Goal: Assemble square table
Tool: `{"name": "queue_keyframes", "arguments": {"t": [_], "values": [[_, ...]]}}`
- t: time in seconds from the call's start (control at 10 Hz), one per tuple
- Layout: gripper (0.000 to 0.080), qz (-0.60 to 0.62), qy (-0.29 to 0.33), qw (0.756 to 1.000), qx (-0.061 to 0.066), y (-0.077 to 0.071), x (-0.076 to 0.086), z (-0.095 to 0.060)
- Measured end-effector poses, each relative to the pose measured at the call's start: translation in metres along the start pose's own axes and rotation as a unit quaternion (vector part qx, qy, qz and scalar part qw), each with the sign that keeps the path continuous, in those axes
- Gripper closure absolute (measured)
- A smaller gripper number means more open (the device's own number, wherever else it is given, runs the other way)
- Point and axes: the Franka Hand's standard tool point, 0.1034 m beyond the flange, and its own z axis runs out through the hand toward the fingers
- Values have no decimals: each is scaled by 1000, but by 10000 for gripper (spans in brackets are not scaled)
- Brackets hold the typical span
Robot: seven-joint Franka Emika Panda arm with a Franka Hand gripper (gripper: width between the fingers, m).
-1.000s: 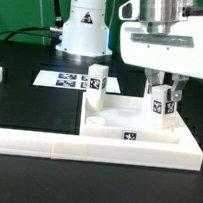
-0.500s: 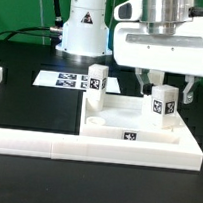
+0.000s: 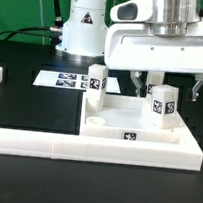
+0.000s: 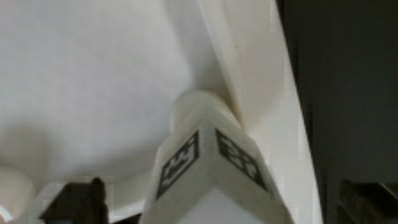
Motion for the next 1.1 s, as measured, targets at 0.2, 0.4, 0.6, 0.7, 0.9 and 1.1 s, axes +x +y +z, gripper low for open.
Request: {"name": "queue_keyframes", "arguments": {"t": [0.2, 0.4, 0.6, 0.7, 0.9, 1.1], "values": [[151, -74, 0, 997, 0, 1, 0, 0], [151, -122, 0, 993, -1, 1, 0, 0], [151, -171, 0, 985, -1, 2, 0, 1], [151, -215, 0, 977, -4, 2, 0, 0], [412, -279, 0, 960, -5, 4, 2, 0], [512, -297, 0, 955, -7, 5, 2, 0]]}}
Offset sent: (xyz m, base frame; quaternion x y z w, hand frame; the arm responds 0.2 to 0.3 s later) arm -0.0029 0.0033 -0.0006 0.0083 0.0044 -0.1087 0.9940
